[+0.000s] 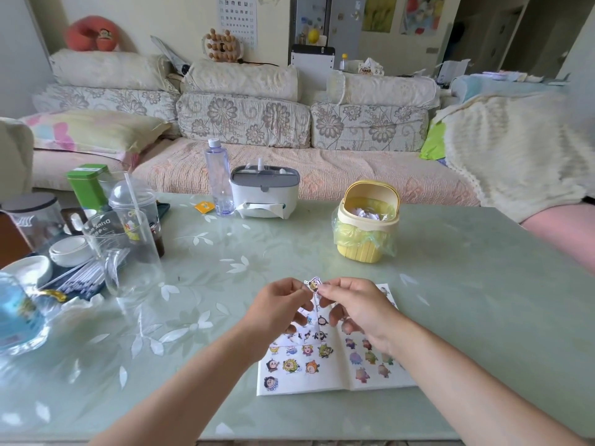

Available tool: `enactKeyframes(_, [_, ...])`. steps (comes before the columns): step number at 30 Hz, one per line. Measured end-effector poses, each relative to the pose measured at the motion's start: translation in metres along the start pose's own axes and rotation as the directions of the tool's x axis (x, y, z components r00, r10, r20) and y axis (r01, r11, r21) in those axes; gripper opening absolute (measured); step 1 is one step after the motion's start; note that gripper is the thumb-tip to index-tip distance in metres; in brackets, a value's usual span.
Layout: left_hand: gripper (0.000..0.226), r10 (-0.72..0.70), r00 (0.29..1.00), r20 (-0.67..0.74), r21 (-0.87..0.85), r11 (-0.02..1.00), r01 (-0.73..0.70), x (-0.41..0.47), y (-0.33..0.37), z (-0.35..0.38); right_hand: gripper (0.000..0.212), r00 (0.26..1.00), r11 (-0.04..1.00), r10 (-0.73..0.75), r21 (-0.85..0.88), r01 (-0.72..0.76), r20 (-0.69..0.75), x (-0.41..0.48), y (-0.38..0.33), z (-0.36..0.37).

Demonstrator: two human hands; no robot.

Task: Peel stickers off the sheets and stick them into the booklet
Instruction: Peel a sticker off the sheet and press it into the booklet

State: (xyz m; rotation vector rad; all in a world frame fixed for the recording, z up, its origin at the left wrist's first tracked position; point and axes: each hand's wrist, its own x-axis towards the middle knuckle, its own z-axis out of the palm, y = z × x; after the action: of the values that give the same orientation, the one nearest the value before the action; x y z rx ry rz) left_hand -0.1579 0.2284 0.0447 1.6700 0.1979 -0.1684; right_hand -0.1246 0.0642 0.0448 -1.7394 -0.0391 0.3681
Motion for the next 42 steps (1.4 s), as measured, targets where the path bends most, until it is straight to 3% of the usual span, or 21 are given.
enactKeyframes(9, [0.02, 0.066, 0.997, -0.049, -0.031, 0.997, -0.067, -0.013, 0.0, 0.006, 0.015, 0.999, 0.997, 0.018, 0.069, -0.022, 0.049, -0.012, -0.003, -0.004])
enactKeyframes(12, [0.014, 0.114, 0.989, -0.09, 0.047, 0.993, -0.111, -0.016, -0.001, 0.007, 0.016, 0.999, 1.0, -0.009, -0.024, 0.01, 0.041, -0.019, -0.006, -0.005])
enactKeyframes(16, [0.012, 0.211, 0.975, -0.062, 0.314, 0.932, -0.182, -0.018, -0.005, 0.004, 0.016, 0.983, 0.92, -0.177, -0.363, 0.144, -0.057, -0.025, -0.008, -0.013])
enactKeyframes(20, [0.014, 0.268, 0.963, 0.03, 0.505, 0.827, -0.246, -0.021, -0.008, 0.004, 0.001, 0.959, 0.892, -0.284, -0.367, 0.262, -0.006, -0.029, -0.002, -0.016])
enactKeyframes(25, [0.022, 0.281, 0.958, 0.06, 0.565, 0.782, -0.264, -0.026, -0.01, 0.007, 0.008, 0.966, 0.871, -0.256, -0.427, 0.244, 0.03, -0.031, 0.004, -0.016])
enactKeyframes(31, [0.019, 0.191, 0.978, 0.077, 0.472, 0.857, -0.205, -0.029, -0.015, 0.0, 0.008, 0.989, 0.949, -0.143, -0.28, 0.147, 0.034, -0.034, 0.006, -0.012])
enactKeyframes(35, [0.016, 0.066, 0.994, 0.091, 0.362, 0.927, -0.095, -0.032, -0.021, -0.009, 0.013, 0.994, 0.925, -0.104, -0.362, 0.113, 0.044, -0.03, 0.015, -0.004])
enactKeyframes(37, [0.016, 0.072, 0.995, 0.071, 0.373, 0.923, -0.093, -0.03, -0.029, -0.016, 0.013, 0.995, 0.915, -0.089, -0.392, 0.101, 0.048, -0.028, 0.02, 0.003])
enactKeyframes(39, [0.022, 0.164, 0.986, 0.039, 0.482, 0.861, -0.163, -0.027, -0.042, -0.024, 0.013, 0.996, 0.908, -0.067, -0.409, 0.087, 0.063, -0.026, 0.023, 0.009])
enactKeyframes(42, [0.025, 0.437, 0.886, 0.154, 0.768, 0.512, -0.386, -0.019, -0.067, -0.038, 0.012, 0.985, 0.852, 0.03, -0.52, 0.065, 0.173, -0.025, 0.027, 0.014])
